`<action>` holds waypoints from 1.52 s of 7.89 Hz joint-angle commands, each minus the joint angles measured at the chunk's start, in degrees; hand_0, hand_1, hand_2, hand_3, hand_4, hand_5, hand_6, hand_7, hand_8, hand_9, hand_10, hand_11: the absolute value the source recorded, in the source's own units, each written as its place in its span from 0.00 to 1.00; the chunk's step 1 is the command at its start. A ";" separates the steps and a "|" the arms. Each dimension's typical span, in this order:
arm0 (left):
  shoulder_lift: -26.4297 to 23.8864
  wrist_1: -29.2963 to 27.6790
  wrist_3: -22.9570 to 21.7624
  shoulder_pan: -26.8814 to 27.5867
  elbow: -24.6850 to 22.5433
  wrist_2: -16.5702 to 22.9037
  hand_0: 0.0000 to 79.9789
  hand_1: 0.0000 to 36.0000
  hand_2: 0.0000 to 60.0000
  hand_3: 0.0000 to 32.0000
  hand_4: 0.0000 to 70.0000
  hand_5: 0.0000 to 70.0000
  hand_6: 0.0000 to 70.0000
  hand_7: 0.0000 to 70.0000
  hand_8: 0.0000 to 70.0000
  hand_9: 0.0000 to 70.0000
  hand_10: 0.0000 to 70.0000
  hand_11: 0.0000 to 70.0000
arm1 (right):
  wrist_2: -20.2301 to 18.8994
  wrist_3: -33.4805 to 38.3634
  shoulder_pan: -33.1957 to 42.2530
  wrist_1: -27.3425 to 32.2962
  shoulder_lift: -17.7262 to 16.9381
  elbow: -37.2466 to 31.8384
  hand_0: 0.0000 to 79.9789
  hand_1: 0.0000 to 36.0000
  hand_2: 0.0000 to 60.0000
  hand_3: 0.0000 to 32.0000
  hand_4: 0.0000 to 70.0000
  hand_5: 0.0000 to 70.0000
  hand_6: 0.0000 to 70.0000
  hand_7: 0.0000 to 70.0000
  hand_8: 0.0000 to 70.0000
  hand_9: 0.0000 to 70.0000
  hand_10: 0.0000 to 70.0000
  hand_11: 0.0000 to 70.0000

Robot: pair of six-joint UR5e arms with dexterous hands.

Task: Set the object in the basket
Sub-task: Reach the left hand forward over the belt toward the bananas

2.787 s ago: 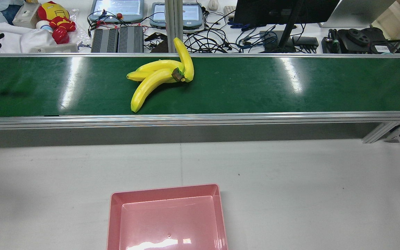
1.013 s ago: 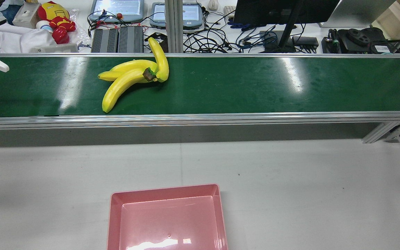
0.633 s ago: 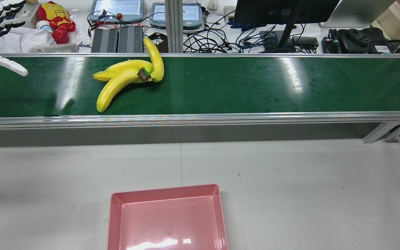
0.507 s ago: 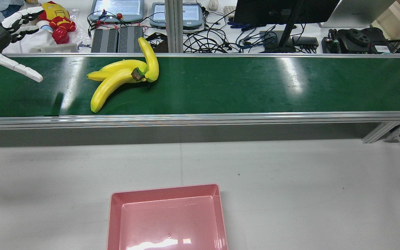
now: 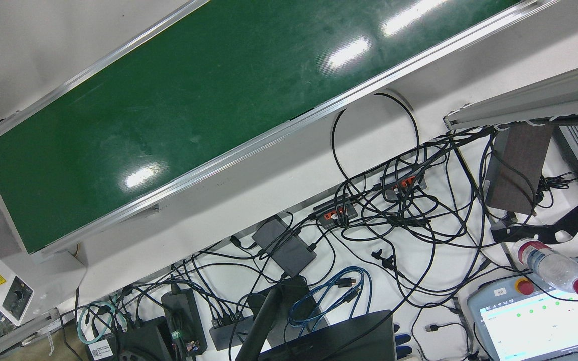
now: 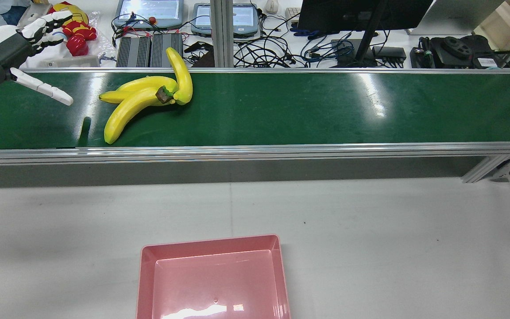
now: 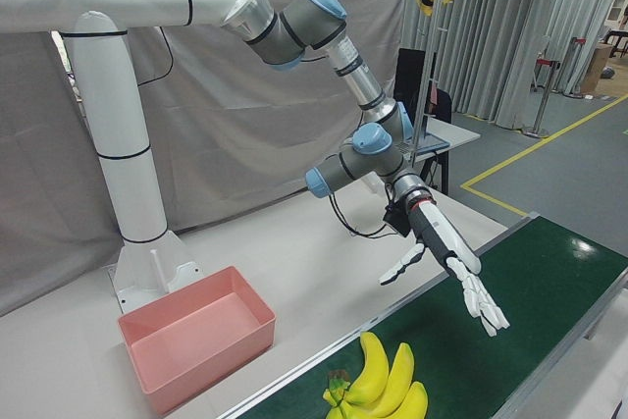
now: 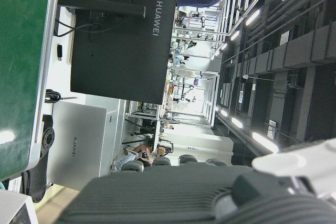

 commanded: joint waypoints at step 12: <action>-3.77 -0.08 6.51 8.98 8.71 -9.46 0.72 0.59 0.11 0.52 0.02 0.24 0.01 0.10 0.14 0.16 0.04 0.10 | 0.00 0.00 0.00 0.00 0.00 0.09 0.00 0.00 0.00 0.00 0.00 0.00 0.00 0.00 0.00 0.00 0.00 0.00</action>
